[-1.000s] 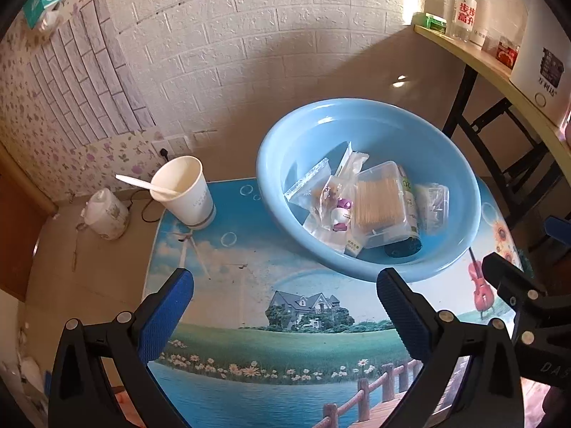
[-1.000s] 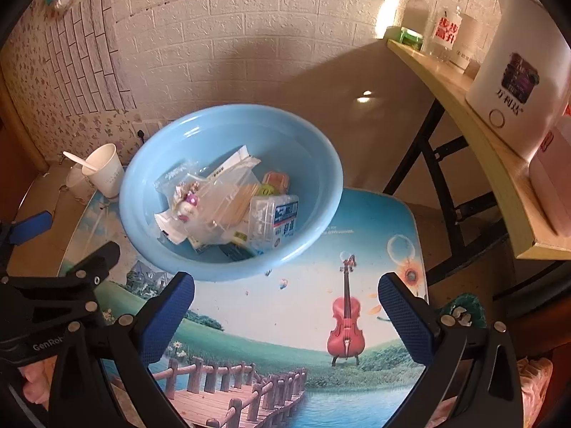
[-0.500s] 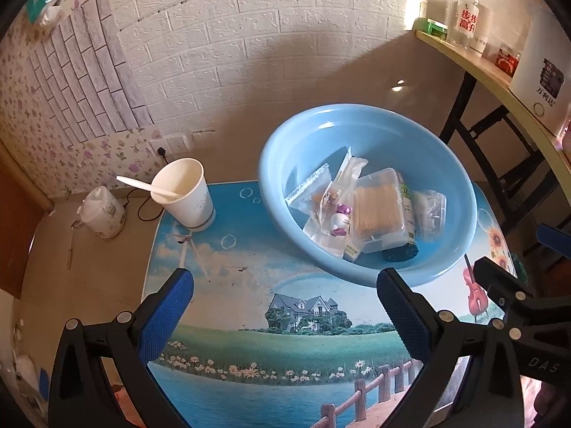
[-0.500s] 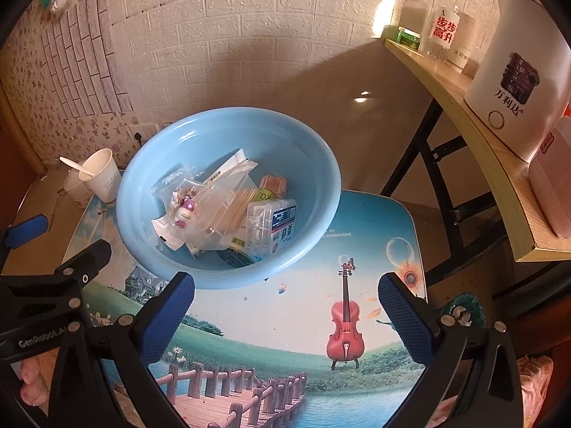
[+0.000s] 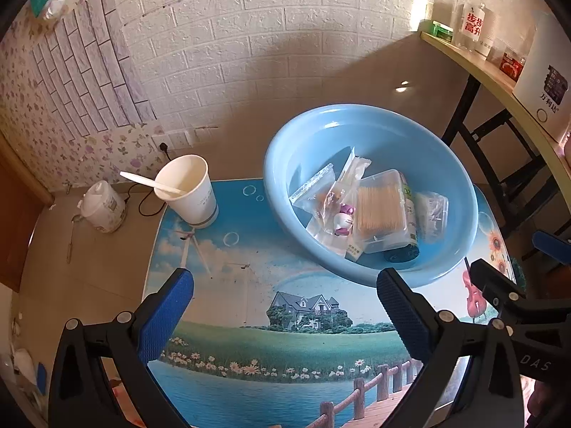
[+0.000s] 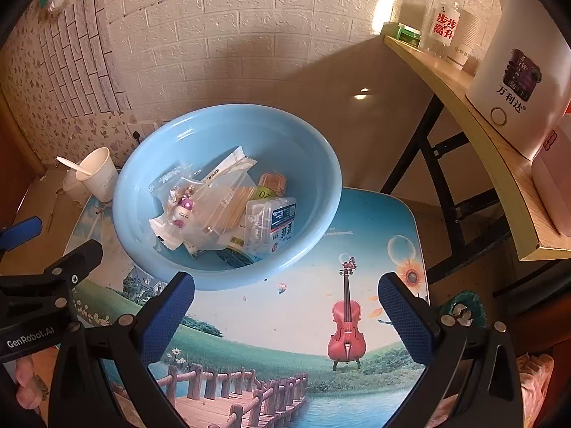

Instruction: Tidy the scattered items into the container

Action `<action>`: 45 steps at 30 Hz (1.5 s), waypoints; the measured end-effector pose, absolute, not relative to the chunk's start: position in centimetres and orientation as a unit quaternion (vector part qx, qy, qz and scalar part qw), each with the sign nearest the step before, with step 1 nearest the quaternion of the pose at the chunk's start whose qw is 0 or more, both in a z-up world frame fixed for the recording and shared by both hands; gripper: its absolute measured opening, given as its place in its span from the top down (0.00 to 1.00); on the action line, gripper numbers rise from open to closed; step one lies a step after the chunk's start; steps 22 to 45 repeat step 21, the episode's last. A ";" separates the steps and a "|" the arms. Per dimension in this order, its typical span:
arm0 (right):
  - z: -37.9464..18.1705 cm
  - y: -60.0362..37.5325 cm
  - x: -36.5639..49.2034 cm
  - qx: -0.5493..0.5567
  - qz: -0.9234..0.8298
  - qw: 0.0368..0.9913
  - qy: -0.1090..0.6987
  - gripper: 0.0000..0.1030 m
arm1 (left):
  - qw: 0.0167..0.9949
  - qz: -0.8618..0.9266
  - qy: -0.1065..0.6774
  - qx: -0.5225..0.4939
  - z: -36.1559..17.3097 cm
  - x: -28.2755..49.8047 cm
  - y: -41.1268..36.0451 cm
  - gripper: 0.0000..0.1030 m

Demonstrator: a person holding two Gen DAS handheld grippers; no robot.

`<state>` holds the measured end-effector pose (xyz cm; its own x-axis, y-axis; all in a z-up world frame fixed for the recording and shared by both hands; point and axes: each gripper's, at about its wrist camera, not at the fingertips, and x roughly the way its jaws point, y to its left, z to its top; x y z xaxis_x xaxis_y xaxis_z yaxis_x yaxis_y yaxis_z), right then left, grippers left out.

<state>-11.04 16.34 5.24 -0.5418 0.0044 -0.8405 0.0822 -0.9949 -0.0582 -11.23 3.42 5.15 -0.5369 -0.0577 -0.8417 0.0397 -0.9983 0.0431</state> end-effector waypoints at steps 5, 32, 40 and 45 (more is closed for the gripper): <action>5.1 16.4 -11.1 0.480 -0.876 0.022 0.044 0.00 | 0.026 -0.874 -0.009 0.485 5.1 -11.3 3.3 0.00; 4.8 16.5 -11.1 0.482 -0.875 0.021 0.042 0.00 | 0.023 -0.877 -0.009 0.481 5.2 -11.0 3.4 0.00; 4.8 16.5 -11.1 0.482 -0.875 0.021 0.042 0.00 | 0.023 -0.877 -0.009 0.481 5.2 -11.0 3.4 0.00; 4.8 16.5 -11.1 0.482 -0.875 0.021 0.042 0.00 | 0.023 -0.877 -0.009 0.481 5.2 -11.0 3.4 0.00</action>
